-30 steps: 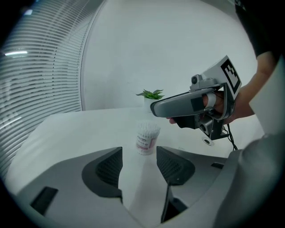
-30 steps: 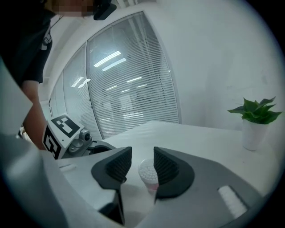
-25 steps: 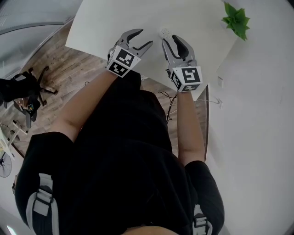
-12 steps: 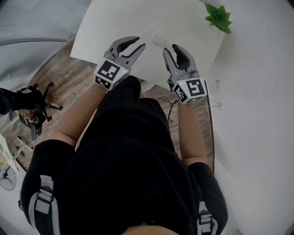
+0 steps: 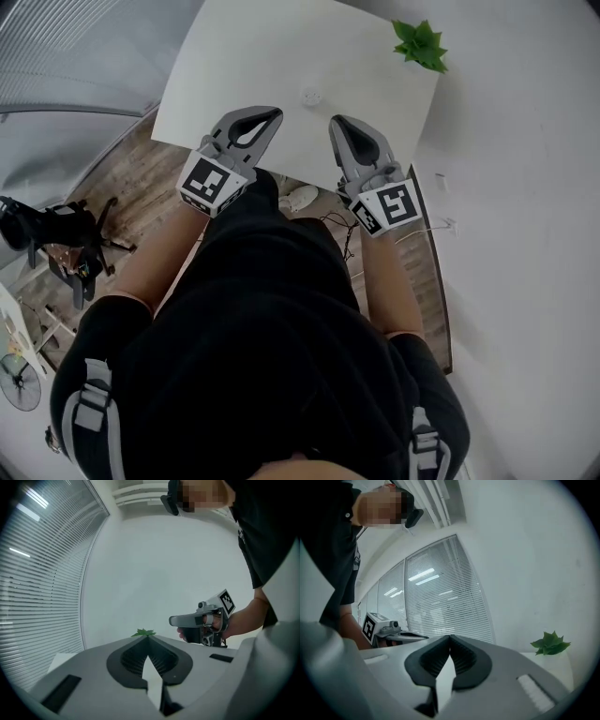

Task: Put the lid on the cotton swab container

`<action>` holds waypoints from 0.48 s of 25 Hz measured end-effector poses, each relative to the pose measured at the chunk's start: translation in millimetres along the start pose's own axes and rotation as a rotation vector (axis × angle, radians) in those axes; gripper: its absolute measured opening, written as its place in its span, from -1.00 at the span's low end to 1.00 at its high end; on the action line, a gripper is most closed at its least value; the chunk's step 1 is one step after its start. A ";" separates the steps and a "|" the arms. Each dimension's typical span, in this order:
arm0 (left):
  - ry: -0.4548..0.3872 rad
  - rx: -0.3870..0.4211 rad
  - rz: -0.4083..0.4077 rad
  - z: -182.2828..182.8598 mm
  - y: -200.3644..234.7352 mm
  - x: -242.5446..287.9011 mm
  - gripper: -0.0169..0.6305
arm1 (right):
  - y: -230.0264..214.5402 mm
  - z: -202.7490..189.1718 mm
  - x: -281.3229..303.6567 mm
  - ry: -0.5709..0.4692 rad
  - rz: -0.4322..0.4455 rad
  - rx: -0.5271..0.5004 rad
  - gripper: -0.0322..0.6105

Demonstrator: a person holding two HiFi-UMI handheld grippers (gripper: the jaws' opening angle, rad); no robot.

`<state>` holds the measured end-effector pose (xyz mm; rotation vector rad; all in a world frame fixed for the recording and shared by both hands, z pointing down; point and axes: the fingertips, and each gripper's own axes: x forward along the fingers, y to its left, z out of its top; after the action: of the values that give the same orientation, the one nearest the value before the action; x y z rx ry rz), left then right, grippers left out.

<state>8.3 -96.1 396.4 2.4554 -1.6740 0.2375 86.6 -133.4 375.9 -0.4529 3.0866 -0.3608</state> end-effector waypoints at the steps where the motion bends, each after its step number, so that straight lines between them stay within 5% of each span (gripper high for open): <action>1: -0.005 0.001 -0.010 3.6 -3.0 -1.4 -0.92 | 1.2 3.1 -1.7 0.000 -0.002 -0.008 -0.87; 12: -0.087 0.046 -0.033 66.6 -10.2 -8.1 -0.92 | 12.0 57.1 -16.7 -0.047 -0.028 -0.094 -0.87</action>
<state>17.6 -99.7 329.3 2.5592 -1.6786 0.1690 101.1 -130.3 317.1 -0.4993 3.0640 -0.2034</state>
